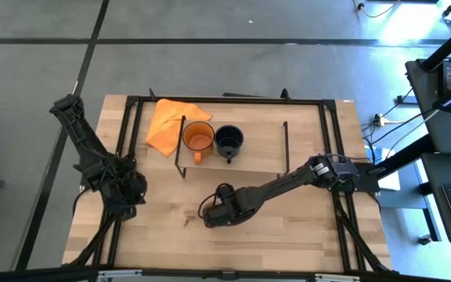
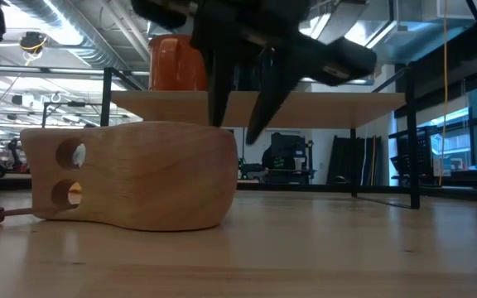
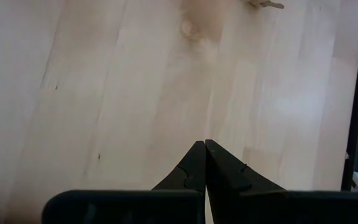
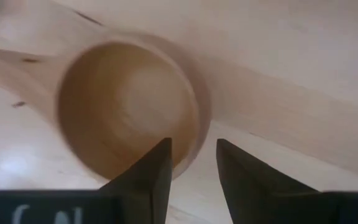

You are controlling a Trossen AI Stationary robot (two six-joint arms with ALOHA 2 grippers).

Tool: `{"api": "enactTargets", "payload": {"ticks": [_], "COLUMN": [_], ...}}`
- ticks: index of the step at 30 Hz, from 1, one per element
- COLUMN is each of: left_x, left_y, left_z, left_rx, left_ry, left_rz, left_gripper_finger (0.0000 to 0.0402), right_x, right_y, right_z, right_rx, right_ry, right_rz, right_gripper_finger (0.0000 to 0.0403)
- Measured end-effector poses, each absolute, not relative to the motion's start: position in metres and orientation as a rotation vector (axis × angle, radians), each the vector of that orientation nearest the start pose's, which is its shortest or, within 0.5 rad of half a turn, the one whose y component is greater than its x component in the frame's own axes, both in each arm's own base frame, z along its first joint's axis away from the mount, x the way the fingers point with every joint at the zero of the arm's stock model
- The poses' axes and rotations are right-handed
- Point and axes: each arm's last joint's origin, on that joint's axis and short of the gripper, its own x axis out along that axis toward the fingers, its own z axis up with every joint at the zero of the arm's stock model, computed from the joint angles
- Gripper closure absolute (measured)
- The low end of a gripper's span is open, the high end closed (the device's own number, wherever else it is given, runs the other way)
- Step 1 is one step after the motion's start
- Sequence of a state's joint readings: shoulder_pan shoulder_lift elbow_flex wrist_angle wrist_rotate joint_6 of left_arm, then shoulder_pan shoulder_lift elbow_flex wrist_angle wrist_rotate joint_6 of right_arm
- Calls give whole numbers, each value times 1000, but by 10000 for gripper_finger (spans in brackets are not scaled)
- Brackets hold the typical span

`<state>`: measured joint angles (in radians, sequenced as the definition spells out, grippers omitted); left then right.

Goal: Stack small to large cups/mugs on shelf
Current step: Put the brown wooden mug onto the shelf

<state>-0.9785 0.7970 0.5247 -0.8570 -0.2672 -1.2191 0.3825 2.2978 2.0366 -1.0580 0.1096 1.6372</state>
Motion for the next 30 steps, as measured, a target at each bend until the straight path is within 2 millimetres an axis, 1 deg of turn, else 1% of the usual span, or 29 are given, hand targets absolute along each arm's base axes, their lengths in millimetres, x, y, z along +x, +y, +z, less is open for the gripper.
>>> {"api": "enactTargets", "payload": {"ticks": [3, 9, 12, 18, 20, 23, 26, 30], "left_x": [77, 75, 74, 73, 73, 72, 72, 72], "left_y": [-103, -104, -105, -103, -103, -102, -101, -101], "left_z": [198, 198, 198, 197, 197, 196, 196, 196], "left_rx": [-413, -401, -398, -382, -378, -368, -366, -370], "left_ry": [1117, 1123, 1125, 1136, 1138, 1145, 1146, 1146], "left_rz": [6, -7, -10, 3, 6, 13, 15, 18], "left_gripper_finger": [401, 401, 401, 401, 401, 401, 401, 401], "right_x": [441, 442, 442, 440, 441, 442, 446, 451], "right_y": [175, 174, 173, 170, 167, 161, 150, 138], "right_z": [193, 186, 187, 186, 186, 186, 186, 186], "right_rx": [1069, 1059, 1059, 1016, 963, 857, 754, 556], "right_ry": [1110, 1118, 1118, 1145, 1162, 1193, 1213, 1253], "right_rz": [-833, -848, -853, -858, -829, -764, -702, -563], "right_gripper_finger": [275, 280, 302, 363, 377, 378, 378, 373]}}
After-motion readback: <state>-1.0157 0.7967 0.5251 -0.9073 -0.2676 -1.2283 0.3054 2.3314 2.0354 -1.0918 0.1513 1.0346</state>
